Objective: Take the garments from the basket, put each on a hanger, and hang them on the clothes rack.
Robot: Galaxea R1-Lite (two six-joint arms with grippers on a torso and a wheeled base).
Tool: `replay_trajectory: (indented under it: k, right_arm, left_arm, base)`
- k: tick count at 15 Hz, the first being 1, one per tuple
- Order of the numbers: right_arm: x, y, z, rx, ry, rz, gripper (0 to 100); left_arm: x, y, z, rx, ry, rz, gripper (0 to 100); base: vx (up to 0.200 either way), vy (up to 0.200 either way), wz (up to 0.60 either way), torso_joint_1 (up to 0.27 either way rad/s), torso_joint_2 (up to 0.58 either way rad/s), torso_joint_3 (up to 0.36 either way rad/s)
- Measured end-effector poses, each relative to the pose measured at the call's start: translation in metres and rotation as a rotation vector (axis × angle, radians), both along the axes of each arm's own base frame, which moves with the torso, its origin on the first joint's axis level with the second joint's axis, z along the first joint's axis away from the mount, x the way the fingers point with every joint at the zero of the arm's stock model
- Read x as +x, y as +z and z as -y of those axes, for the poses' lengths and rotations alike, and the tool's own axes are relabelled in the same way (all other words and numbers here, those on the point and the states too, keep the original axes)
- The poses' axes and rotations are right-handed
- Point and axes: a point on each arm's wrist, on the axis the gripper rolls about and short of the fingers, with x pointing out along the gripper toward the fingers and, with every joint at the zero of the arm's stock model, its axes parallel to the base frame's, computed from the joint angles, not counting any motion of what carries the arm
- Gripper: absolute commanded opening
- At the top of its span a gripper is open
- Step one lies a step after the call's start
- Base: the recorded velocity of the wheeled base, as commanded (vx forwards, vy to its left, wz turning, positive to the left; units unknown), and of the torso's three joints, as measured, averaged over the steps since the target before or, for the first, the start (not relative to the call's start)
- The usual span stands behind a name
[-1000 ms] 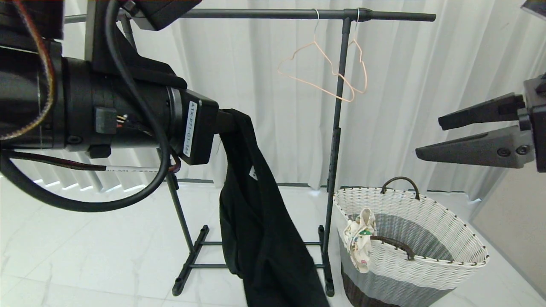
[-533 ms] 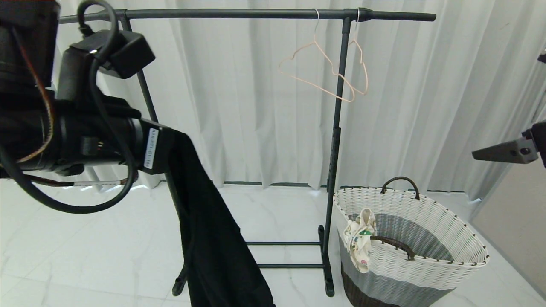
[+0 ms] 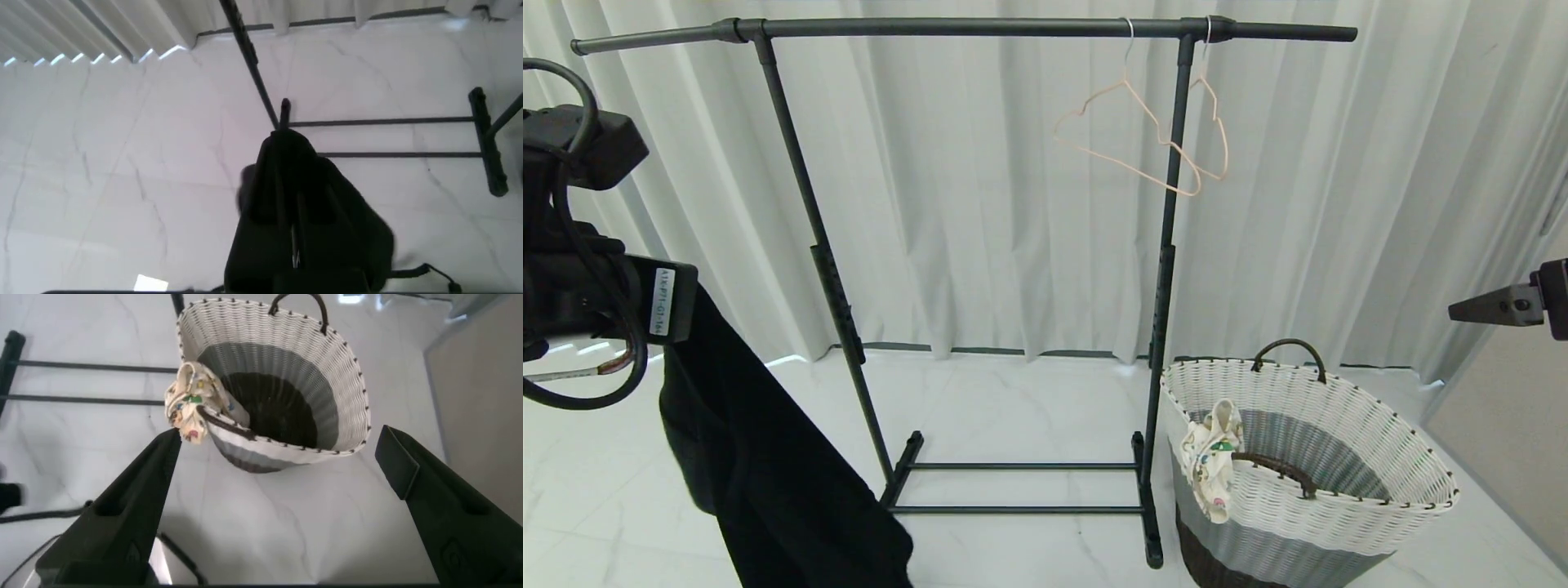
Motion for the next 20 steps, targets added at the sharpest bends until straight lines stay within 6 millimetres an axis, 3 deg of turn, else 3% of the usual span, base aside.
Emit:
replay_trajectory:
  k: [20]
  right_arm:
    - [0.0083, 0.0064, -0.0020, 0.021, -0.003, 0.086, 100]
  left_arm:
    - [0.0001, -0.0001, -0.0004, 0.001, 0.000, 0.036, 0]
  base:
    - [0.000, 0.000, 0.00, 0.185, -0.46, -0.275]
